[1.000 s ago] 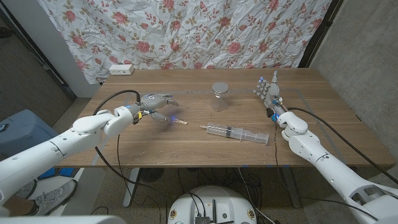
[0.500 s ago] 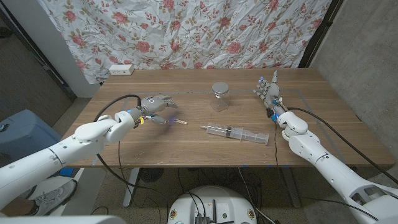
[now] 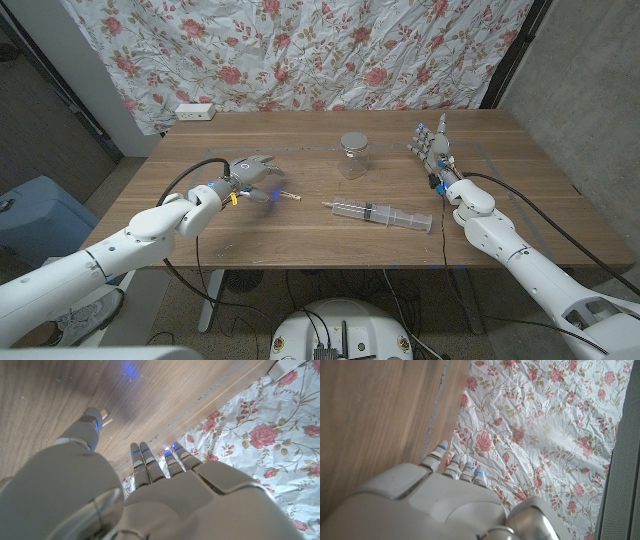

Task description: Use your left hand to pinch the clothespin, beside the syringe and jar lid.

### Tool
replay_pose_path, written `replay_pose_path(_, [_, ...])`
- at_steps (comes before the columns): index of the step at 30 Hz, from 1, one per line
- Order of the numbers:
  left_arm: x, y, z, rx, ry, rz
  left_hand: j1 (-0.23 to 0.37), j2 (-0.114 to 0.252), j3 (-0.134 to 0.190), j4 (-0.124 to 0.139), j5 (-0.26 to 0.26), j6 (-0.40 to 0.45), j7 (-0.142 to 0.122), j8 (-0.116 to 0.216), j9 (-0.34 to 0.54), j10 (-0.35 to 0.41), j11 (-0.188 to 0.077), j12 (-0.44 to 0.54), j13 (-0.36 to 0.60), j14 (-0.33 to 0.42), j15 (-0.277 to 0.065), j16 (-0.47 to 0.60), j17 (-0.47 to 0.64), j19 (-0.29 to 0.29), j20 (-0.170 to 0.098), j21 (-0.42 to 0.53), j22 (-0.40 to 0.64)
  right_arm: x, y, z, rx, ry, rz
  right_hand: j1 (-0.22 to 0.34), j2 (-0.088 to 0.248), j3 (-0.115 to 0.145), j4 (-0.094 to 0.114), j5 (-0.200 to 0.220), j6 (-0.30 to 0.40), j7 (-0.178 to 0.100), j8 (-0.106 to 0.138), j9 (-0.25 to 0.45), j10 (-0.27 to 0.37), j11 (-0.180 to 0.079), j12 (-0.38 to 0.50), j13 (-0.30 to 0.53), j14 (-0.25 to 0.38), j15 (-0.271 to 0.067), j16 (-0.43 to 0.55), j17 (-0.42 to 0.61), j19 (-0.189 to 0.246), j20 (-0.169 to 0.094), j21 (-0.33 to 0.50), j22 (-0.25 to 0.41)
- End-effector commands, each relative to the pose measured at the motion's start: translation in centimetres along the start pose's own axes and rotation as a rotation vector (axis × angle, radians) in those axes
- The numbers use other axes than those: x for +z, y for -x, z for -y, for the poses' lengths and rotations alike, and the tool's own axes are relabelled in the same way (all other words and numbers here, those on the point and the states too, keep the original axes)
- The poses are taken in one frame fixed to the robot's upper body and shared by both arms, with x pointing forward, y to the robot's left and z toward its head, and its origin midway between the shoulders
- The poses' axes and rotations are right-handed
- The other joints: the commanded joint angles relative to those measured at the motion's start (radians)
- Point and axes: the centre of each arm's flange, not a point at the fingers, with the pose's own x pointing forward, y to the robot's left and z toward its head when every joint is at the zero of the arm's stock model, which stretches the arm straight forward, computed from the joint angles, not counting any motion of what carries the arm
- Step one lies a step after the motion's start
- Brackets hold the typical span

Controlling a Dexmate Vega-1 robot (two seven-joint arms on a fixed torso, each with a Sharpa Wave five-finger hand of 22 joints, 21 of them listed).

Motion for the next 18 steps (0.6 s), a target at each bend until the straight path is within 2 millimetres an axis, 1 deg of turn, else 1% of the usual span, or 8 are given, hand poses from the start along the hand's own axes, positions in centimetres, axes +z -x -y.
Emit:
replay_pose_path(1, [1.9,0.1,0.3,0.003,0.020,-0.031,0.016,0.004,-0.007,0.000,0.001,0.018,-0.006,0.009,0.002,0.018,-0.002,0.005,0.002,0.015,0.000,0.008,0.002,0.007,0.005,0.005,0.001,0.0,0.0,0.0,0.000,0.000,0.000,0.000,0.072,-0.004,0.000,0.005,-0.002,-0.007,0.006,0.002,0.001,-0.007,0.007,0.003,-0.010,-0.035,0.005,0.004,0.003,-0.001,0.004,0.005])
replay_pose_path(5, [2.3,-0.2,0.2,0.001,0.008,-0.038,0.020,0.006,-0.013,0.001,0.001,0.030,-0.008,0.011,0.002,0.034,-0.001,0.007,0.002,0.016,0.000,0.007,0.002,0.003,0.009,0.003,0.001,0.0,0.0,0.0,0.000,0.000,0.000,0.000,0.072,-0.004,0.000,0.005,-0.002,-0.007,0.006,0.002,0.001,-0.008,0.007,0.003,-0.009,-0.036,0.005,0.004,0.004,-0.001,0.004,0.005])
replay_pose_path(7, [2.5,-0.2,0.1,0.008,0.004,-0.041,0.024,0.008,-0.018,0.002,0.000,0.038,-0.010,0.012,0.001,0.044,-0.007,0.007,0.002,0.015,0.001,0.006,0.002,-0.011,0.011,-0.002,0.001,0.0,0.0,0.0,0.000,0.000,0.000,0.000,0.072,-0.004,0.000,0.005,-0.003,-0.007,0.006,0.002,0.000,-0.007,0.007,0.003,-0.009,-0.035,0.005,0.004,0.004,-0.002,0.004,0.005])
replay_pose_path(11, [2.9,-0.5,0.0,0.011,-0.014,-0.037,0.028,0.011,-0.025,0.003,0.000,0.055,-0.007,0.015,0.001,0.051,-0.010,0.003,0.002,0.008,0.001,0.003,0.002,-0.023,0.017,-0.004,0.002,0.0,0.0,0.0,0.000,0.000,0.000,0.000,0.072,-0.005,0.000,0.005,-0.002,-0.007,0.006,0.002,0.001,-0.007,0.007,0.003,-0.010,-0.035,0.005,0.004,0.004,-0.001,0.004,0.005])
replay_pose_path(14, [3.1,-0.7,0.0,0.003,-0.016,-0.036,0.030,0.012,-0.028,0.004,0.000,0.062,-0.004,0.016,0.001,0.055,-0.005,0.002,0.001,0.006,0.003,0.002,0.002,-0.025,0.018,-0.004,0.002,0.0,0.0,0.0,0.000,0.000,0.000,0.000,0.072,-0.005,0.000,0.005,-0.002,-0.007,0.006,0.002,0.000,-0.009,0.007,0.003,-0.009,-0.034,0.005,0.004,0.004,-0.001,0.004,0.005])
replay_pose_path(18, [3.5,-0.9,0.0,-0.009,-0.022,-0.047,0.035,0.018,-0.035,0.006,0.000,0.070,0.004,0.014,0.001,0.046,0.002,-0.007,0.001,-0.007,0.002,-0.001,0.002,-0.053,0.026,-0.010,0.002,0.0,0.0,0.0,0.000,0.000,0.000,0.000,0.072,-0.005,0.000,0.005,-0.002,-0.007,0.006,0.002,0.000,-0.007,0.007,0.003,-0.010,-0.034,0.005,0.004,0.004,-0.001,0.004,0.005])
